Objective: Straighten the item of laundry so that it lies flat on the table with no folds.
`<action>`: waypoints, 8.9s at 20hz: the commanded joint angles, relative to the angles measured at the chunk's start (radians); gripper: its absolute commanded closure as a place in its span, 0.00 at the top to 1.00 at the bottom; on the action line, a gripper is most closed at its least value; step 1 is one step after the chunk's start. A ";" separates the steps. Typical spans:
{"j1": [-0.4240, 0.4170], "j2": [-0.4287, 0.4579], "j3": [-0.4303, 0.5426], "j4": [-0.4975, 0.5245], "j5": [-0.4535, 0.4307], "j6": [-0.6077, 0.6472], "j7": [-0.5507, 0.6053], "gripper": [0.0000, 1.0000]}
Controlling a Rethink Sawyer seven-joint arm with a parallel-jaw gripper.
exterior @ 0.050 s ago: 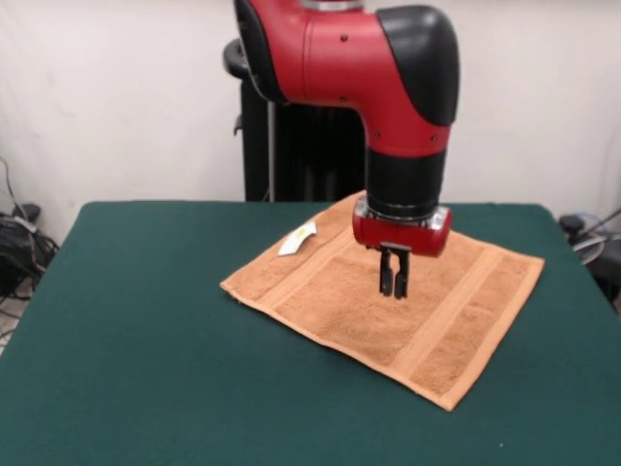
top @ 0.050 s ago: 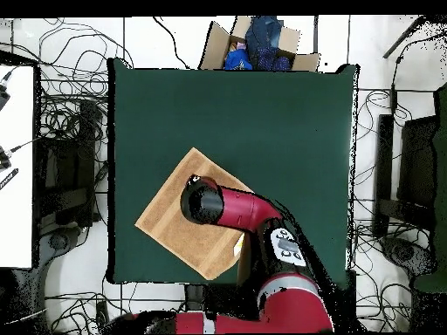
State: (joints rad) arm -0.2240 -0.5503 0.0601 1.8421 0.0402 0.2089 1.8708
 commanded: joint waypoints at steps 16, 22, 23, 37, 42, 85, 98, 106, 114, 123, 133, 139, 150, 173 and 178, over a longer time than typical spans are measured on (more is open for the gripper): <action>-0.002 0.254 0.085 -0.236 0.126 0.011 0.175 0.00; -0.010 0.306 0.115 -0.268 0.144 -0.005 0.167 0.00; -0.018 0.321 0.127 -0.277 0.148 -0.008 0.161 0.00; -0.040 0.420 0.181 -0.405 0.133 -0.095 0.140 0.00; -0.046 0.427 0.195 -0.445 0.086 -0.183 0.126 0.00; -0.144 0.494 0.358 -0.562 -0.110 -0.501 0.218 0.00; -0.118 0.482 0.322 -0.583 -0.128 -0.565 0.250 0.00; -0.134 0.507 0.359 -0.607 -0.168 -0.682 0.275 0.00; -0.131 0.521 0.362 -0.625 -0.174 -0.761 0.282 0.00; -0.086 0.509 0.280 -0.578 -0.020 -0.509 0.107 0.00; 0.007 0.427 0.114 -0.518 0.066 -0.345 0.095 0.00; 0.037 0.308 0.034 -0.384 0.027 -0.494 0.191 0.00; 0.147 0.189 -0.049 -0.188 0.117 -0.700 0.240 0.00; 0.325 0.163 -0.277 -0.205 0.102 0.007 0.086 0.00; 0.355 0.148 -0.315 -0.213 0.059 0.092 0.119 0.00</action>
State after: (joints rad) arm 0.0954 -0.3986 -0.1698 1.6325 0.1198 0.1958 1.8712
